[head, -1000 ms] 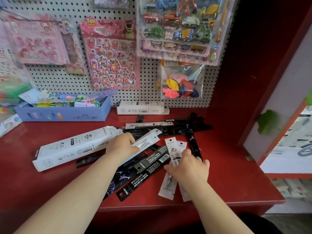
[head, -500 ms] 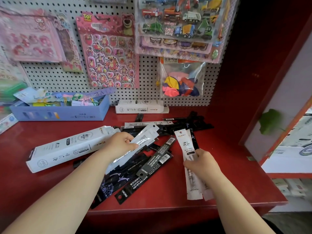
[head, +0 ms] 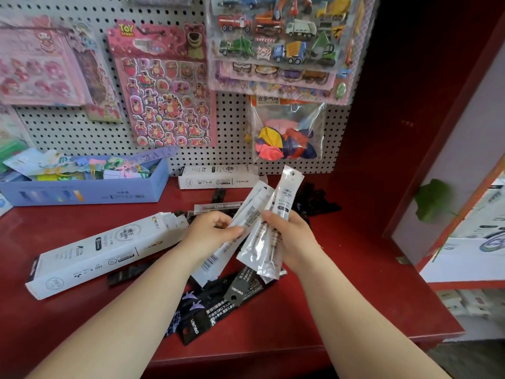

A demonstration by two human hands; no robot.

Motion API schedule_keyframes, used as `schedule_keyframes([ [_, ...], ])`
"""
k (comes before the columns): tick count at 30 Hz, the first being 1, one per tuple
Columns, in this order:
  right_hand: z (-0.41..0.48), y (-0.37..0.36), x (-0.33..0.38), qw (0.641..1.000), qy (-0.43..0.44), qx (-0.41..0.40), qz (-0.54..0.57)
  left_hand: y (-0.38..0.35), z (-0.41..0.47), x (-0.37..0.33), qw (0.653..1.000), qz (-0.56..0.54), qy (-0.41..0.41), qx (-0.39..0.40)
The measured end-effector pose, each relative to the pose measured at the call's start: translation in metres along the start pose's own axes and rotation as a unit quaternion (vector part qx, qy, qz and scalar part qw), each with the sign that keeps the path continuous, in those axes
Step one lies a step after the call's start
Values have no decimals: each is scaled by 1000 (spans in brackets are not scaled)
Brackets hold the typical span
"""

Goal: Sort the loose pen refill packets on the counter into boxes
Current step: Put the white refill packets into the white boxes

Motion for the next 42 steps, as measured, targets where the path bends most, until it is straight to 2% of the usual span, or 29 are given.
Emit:
schedule_keyframes([
  [3,8,-7,-3,999,4,7,36,-10,3,1,1000,-10,11,24],
  [7,17,1,-7,998,6,-41,44,-18,7,-3,998,-12,4,54],
  [11,22,18,-8,992,9,-93,85,-31,6,-5,990,2,15,141],
  [12,23,25,-7,990,12,-107,88,-30,8,-5,990,4,18,142],
  [14,27,40,-6,987,13,-136,83,-18,18,-10,996,11,1,84],
  [16,30,55,-7,984,10,-162,70,0,30,-23,995,89,-48,-22],
  [18,31,65,-6,982,14,-177,59,9,44,-31,968,216,-85,-91],
  [20,33,72,-5,981,23,-183,60,6,62,-23,936,334,-73,-85],
  [22,36,77,-3,980,30,-186,64,3,77,-8,911,407,-23,-56],
  [24,39,79,0,980,38,-183,71,7,87,-1,917,396,11,-55],
  [28,39,83,13,977,75,-186,70,17,100,3,961,268,51,-43],
  [33,32,84,35,972,132,-190,39,21,100,6,976,200,91,-3],
  [38,20,79,57,962,192,-195,-20,21,83,-7,971,233,41,24],
  [40,15,73,62,960,200,-191,-35,22,71,-11,980,192,30,28],
  [42,10,65,66,962,203,-179,-37,30,55,-17,994,103,23,12],
])
Point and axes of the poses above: each hand's wrist, its own z-axis towards the middle knuckle, its own y-axis out of the back of the hand, x = y × z, the point moved 9 cm from there along z, towards the middle knuckle, and after that the axes turned 8 degrees about y, right-handed, at the moved point
